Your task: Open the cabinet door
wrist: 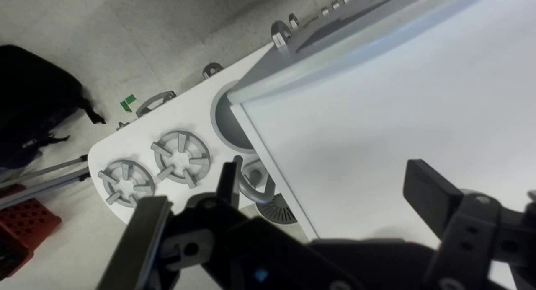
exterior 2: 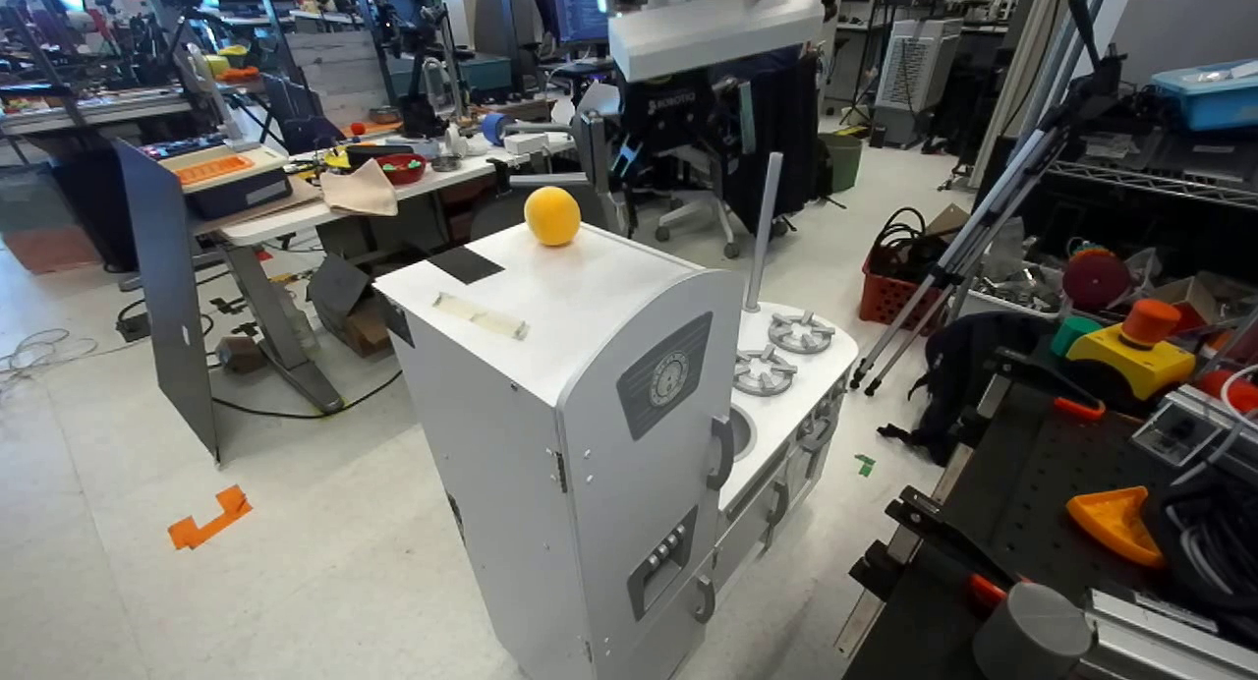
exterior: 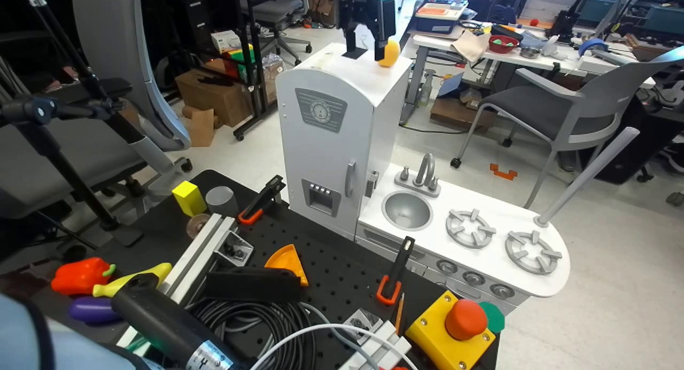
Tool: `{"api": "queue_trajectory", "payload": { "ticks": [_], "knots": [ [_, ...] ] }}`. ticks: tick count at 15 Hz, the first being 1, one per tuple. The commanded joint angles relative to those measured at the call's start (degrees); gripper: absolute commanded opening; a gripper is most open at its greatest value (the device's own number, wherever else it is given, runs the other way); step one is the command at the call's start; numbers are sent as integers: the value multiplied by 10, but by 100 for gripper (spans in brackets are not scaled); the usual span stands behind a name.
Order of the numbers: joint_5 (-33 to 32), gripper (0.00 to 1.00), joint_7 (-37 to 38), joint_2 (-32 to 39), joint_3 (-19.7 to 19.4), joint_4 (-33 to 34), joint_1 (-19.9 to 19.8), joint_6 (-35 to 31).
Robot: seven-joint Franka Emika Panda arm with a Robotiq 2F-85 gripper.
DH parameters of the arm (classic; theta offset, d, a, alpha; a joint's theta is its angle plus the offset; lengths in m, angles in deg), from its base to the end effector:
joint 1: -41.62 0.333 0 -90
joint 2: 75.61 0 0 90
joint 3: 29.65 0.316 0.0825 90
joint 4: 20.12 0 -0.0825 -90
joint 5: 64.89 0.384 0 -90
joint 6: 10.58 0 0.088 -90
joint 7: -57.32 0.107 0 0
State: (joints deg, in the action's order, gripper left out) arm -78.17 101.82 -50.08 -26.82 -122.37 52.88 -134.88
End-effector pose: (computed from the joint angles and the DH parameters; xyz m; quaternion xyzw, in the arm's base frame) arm 0.6299 0.1464 0.3013 0.9764 -0.1971 0.0149 0.0867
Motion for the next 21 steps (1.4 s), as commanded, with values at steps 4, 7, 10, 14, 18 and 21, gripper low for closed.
{"api": "queue_trajectory", "payload": {
  "ticks": [4,7,10,14,18,21],
  "knots": [
    [11,100,16,27,-15,22,22,104],
    [11,100,17,34,-17,25,22,140],
    [9,100,16,37,-16,25,24,170],
    [28,100,-10,51,-6,39,21,235],
    [51,100,-65,60,11,52,28,312],
    [56,100,-103,66,23,64,44,356]
  ]
}}
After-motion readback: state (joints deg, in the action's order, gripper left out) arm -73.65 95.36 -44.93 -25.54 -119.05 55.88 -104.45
